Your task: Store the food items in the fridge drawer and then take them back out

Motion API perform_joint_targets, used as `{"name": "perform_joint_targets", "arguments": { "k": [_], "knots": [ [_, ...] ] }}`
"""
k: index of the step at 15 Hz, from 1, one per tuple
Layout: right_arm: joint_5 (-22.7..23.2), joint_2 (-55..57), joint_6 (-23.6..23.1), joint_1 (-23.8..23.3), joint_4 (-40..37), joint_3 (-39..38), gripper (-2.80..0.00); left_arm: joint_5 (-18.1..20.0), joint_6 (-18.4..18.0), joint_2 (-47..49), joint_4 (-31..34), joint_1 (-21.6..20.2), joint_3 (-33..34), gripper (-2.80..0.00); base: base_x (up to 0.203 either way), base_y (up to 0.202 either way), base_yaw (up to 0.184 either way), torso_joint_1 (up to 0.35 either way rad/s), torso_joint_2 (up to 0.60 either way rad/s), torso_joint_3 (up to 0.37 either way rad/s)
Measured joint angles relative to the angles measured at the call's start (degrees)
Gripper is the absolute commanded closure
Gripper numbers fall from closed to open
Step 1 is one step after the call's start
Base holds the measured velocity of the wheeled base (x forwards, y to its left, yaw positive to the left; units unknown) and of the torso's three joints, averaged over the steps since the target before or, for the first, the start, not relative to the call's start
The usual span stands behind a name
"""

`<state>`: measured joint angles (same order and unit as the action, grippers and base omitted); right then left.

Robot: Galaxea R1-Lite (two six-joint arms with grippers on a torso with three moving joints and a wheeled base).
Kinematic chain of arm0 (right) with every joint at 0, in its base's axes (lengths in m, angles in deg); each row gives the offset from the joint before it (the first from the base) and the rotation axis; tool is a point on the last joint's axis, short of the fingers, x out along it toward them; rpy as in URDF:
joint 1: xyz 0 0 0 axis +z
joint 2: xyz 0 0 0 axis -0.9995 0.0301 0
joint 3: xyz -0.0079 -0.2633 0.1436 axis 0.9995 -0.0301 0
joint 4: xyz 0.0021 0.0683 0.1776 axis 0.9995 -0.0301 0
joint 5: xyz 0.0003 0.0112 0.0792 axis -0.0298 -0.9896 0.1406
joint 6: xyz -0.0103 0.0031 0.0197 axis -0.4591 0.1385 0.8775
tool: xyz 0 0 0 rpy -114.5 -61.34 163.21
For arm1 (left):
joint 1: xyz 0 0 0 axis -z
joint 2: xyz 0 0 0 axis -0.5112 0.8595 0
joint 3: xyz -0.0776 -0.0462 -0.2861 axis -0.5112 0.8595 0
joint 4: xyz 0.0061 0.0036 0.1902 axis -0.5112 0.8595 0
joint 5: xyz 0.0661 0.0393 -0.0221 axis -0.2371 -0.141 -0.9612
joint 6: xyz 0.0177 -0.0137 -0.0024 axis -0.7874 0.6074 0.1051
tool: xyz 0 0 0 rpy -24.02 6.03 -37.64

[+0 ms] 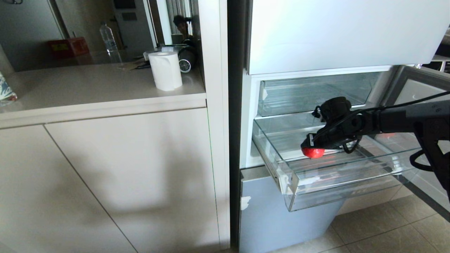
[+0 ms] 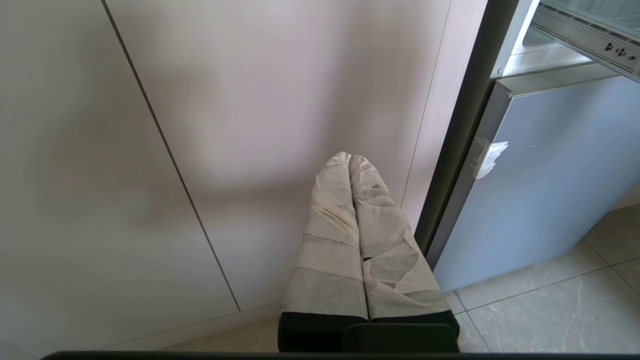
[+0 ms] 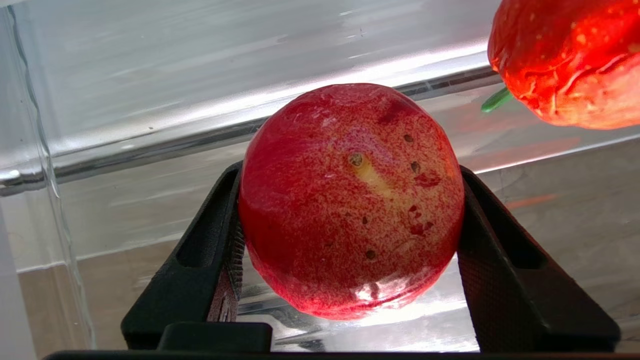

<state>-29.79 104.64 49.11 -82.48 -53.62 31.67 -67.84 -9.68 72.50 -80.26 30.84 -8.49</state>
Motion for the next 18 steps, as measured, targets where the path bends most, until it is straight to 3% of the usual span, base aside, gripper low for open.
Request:
{"name": "perform_joint_targets", "arguments": {
  "k": [6, 14, 18],
  "knots": [
    [0.1, -9.7, 2.0, 0.7, -0.4, -5.9, 0.00, 0.0, 0.0, 0.0, 0.0, 0.0, 0.0, 0.00, 0.000, 0.000, 0.000, 0.000, 0.00, 0.000],
    [0.5, -44.1, 2.2, 0.9, -0.3, -28.1, 0.00, 0.0, 0.0, 0.0, 0.0, 0.0, 0.0, 0.00, 0.000, 0.000, 0.000, 0.000, 0.00, 0.000],
    [1.3, -57.6, 1.6, 1.0, -0.3, -35.4, 0.00, 0.0, 0.0, 0.0, 0.0, 0.0, 0.0, 0.00, 0.000, 0.000, 0.000, 0.000, 0.00, 0.000]
  ]
}}
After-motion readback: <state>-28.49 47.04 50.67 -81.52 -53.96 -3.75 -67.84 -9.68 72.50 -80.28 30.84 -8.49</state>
